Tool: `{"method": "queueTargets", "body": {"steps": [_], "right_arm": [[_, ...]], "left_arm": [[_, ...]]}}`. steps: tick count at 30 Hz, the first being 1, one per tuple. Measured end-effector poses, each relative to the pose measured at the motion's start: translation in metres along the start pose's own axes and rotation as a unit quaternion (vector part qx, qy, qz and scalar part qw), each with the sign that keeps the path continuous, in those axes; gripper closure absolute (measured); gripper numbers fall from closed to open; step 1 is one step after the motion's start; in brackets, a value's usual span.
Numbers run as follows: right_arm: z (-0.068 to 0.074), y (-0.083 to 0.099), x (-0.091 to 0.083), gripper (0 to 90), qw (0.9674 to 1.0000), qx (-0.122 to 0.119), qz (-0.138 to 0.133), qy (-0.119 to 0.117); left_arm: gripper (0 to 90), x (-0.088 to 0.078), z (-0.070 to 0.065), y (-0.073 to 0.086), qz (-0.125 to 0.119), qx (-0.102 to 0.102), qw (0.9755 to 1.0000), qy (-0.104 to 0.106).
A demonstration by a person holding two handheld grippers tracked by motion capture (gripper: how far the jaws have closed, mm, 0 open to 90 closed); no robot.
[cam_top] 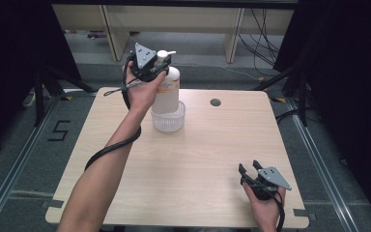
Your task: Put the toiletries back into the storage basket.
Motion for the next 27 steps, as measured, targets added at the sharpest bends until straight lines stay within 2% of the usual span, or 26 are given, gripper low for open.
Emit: {"method": "queueTargets", "body": {"steps": [12, 16, 19, 25, 26, 27], "right_arm": [[0.000, 0.000, 0.000, 42.4, 1.0000, -0.001, 0.000, -0.001], [0.003, 0.001, -0.001, 42.4, 0.9998, 0.016, 0.001, 0.009], [0.003, 0.001, -0.001, 42.4, 0.9998, 0.018, 0.001, 0.009], [0.002, 0.001, -0.001, 42.4, 0.9998, 0.017, 0.002, 0.004], [0.001, 0.000, -0.001, 42.4, 1.0000, 0.005, 0.001, 0.001], [0.001, 0.000, -0.001, 42.4, 1.0000, 0.005, 0.001, 0.001]], "left_arm": [[59.0, 0.004, 0.000, 0.002, 0.002, 0.001, 1.0000, 0.002], [59.0, 0.005, -0.001, 0.005, 0.005, 0.000, 1.0000, 0.002], [59.0, 0.006, -0.002, 0.007, 0.005, -0.001, 1.0000, 0.003], [59.0, 0.008, -0.004, 0.010, 0.009, -0.001, 1.0000, 0.004], [59.0, 0.008, -0.004, 0.011, 0.011, 0.001, 0.9999, 0.005], [59.0, 0.008, -0.004, 0.012, 0.012, 0.000, 0.9999, 0.005]]}}
Point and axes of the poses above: each handheld gripper's, and its own axes: x roughly forward along the jaws, y roughly out of its underside, z roughly to its left, the point moved 3 cm from there along x, roughly forward along the jaws, and after that the axes turned 7 degrees about -z, right-handed, at the moved point
